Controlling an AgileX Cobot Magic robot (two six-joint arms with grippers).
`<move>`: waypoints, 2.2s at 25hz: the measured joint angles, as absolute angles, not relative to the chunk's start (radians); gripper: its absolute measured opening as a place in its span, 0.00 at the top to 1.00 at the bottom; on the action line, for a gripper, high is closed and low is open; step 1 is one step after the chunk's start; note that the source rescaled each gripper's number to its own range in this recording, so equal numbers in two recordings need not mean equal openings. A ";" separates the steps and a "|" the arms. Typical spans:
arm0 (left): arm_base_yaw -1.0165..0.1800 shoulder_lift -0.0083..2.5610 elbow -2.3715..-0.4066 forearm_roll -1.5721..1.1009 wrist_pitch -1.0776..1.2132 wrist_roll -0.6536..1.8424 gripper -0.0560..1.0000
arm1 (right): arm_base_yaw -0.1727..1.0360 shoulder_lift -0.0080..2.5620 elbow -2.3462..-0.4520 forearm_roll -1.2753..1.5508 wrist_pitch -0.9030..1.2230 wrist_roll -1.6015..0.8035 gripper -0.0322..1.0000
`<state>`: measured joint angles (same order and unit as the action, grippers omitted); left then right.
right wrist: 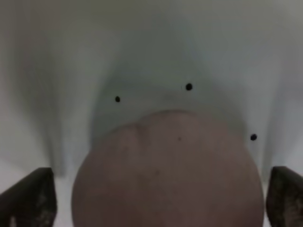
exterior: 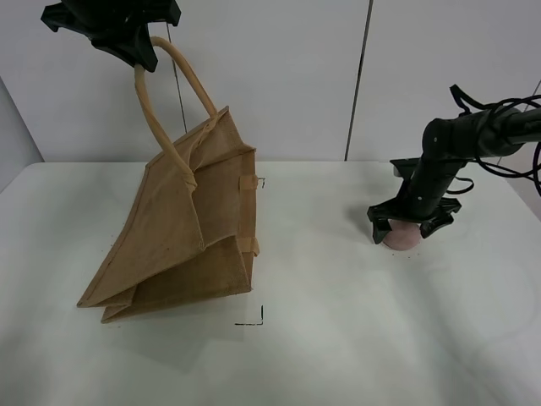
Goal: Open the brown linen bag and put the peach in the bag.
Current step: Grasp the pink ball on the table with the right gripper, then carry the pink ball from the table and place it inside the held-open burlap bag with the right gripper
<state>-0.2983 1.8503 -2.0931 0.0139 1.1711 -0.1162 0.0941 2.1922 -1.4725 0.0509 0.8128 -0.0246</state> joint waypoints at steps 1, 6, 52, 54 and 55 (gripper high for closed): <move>-0.298 1.850 -2.093 0.014 1.171 -0.116 0.95 | 0.094 2.192 -1.473 0.050 0.810 -0.025 0.10; -0.298 1.850 -2.093 0.014 1.171 -0.115 0.95 | 0.094 2.192 -1.484 0.050 0.801 -0.025 0.65; -0.298 1.797 -2.093 0.017 1.171 -0.108 0.95 | 0.617 2.349 -1.972 0.689 0.605 -0.513 0.97; -0.298 1.796 -2.093 0.020 1.171 -0.108 0.95 | 0.632 2.359 -1.972 0.690 0.584 -0.543 0.97; -0.298 1.796 -2.093 0.021 1.171 -0.108 0.95 | 0.640 2.361 -1.972 0.687 0.583 -0.554 0.97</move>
<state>-0.2983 1.7964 -2.0931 0.0211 1.1711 -0.1083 0.6401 2.3611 -1.9718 0.6874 0.5828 -0.5543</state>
